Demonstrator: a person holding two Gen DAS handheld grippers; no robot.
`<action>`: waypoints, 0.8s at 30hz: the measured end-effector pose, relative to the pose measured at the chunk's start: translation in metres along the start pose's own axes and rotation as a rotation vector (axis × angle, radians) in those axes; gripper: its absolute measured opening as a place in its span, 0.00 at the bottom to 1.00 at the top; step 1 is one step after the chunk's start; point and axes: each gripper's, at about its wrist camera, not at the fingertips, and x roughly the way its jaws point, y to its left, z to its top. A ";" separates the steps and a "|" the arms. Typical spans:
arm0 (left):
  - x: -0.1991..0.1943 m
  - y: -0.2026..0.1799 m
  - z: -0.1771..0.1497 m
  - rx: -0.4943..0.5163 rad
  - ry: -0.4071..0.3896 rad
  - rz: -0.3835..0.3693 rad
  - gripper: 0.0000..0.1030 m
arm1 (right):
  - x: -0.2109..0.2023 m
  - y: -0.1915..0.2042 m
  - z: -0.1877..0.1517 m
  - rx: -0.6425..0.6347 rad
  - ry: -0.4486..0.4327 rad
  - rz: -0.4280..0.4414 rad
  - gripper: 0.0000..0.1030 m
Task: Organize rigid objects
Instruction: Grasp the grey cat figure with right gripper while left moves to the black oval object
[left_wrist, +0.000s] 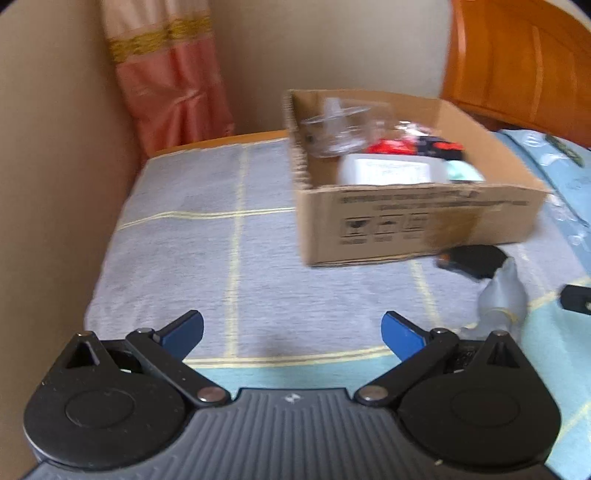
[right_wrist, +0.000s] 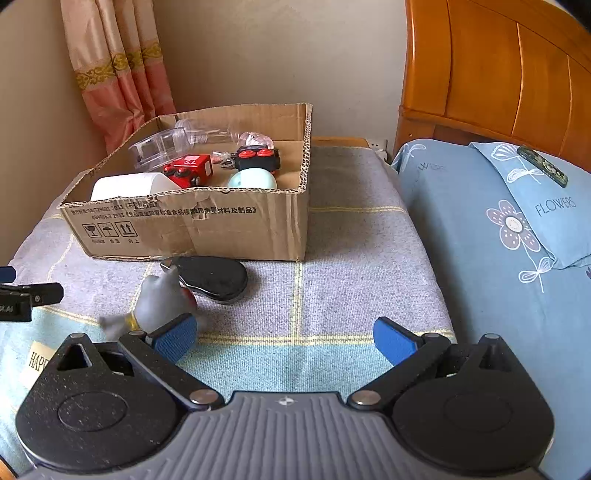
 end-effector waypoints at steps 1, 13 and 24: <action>0.000 -0.004 0.001 0.013 -0.001 -0.017 0.99 | 0.000 0.000 0.000 -0.001 -0.001 0.005 1.00; 0.007 -0.011 0.000 0.054 0.016 -0.027 0.99 | 0.013 0.033 -0.011 -0.228 -0.030 0.348 1.00; 0.006 0.004 0.000 0.014 0.024 -0.033 0.99 | 0.042 0.068 -0.001 -0.404 -0.075 0.400 0.98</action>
